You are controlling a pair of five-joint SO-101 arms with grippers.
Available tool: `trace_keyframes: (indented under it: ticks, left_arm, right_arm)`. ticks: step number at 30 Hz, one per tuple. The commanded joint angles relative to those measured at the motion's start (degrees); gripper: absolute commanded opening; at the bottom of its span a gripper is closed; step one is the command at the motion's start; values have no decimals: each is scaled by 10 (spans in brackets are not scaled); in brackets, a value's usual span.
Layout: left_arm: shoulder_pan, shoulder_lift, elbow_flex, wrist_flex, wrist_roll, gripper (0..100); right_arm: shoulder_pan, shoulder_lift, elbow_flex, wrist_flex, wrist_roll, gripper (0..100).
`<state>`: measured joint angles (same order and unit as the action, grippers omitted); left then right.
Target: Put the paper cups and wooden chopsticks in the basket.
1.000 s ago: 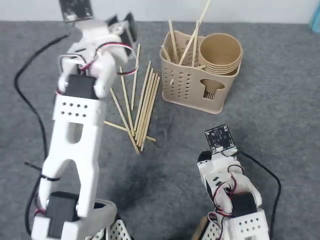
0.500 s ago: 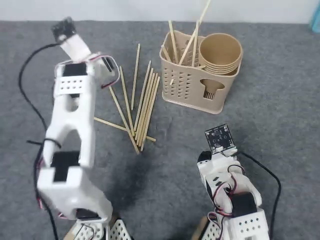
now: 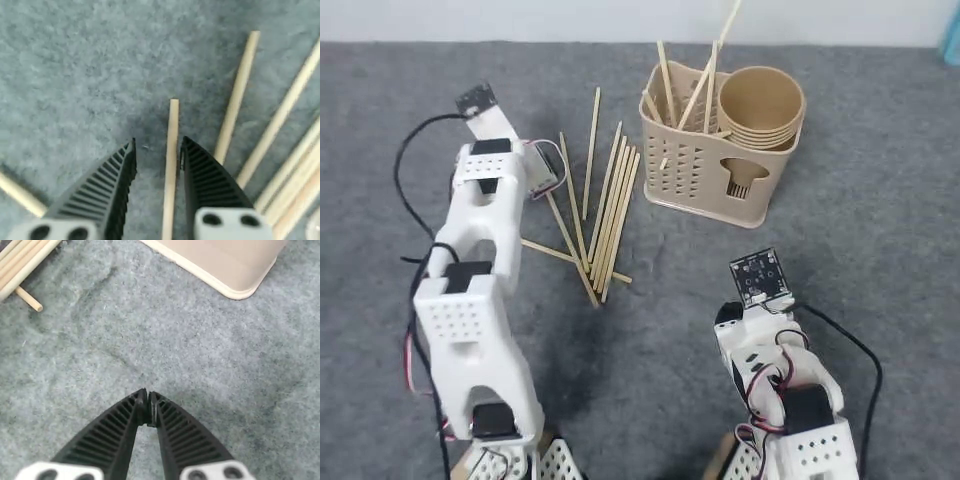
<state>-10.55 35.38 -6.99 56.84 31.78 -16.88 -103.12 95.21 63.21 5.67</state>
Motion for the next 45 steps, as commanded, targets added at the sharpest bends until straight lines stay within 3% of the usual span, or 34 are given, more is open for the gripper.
trace_keyframes:
  ticks: [1,4,8,17,27,34,45]
  left_arm:
    - [0,37,-56,7,6,141]
    - [-1,63,-102,46,7,130]
    - [-1,81,-146,88,4,1]
    - [-1,56,-209,195,4,12]
    - [-1,-68,-214,326,1,12]
    - [-2,-193,-61,308,-31,11]
    - [-1,-567,271,184,-32,11]
  right_arm:
    - [6,-8,12,-7,9,9]
    - [6,-8,12,-6,9,9]
    - [6,-8,12,-6,9,9]
    - [6,-8,12,-7,9,9]
    - [7,-8,12,-9,9,9]
    - [7,-8,12,-10,9,9]
    - [7,-8,12,-9,7,9]
